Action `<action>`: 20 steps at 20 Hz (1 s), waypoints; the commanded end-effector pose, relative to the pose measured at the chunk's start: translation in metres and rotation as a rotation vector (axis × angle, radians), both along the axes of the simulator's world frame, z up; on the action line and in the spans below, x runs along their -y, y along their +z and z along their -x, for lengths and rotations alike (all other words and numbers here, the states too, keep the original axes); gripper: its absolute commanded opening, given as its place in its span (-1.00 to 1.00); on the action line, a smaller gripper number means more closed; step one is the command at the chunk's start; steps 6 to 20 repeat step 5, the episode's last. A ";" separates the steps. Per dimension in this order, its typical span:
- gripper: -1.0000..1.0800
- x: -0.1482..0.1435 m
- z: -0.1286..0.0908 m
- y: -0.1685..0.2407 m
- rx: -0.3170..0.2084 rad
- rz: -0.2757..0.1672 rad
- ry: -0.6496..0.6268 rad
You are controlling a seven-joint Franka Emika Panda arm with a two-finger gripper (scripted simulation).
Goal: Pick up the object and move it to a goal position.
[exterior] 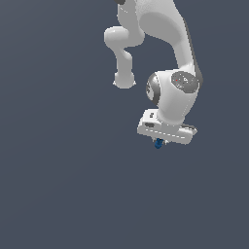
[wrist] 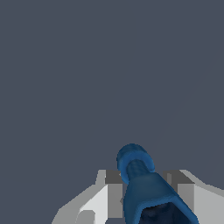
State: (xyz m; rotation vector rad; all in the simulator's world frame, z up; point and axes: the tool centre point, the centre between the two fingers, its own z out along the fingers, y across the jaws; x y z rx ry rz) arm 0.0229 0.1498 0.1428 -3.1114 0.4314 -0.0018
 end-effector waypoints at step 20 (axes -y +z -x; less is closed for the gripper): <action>-1.00 -0.008 -0.001 0.006 -0.001 0.000 -0.002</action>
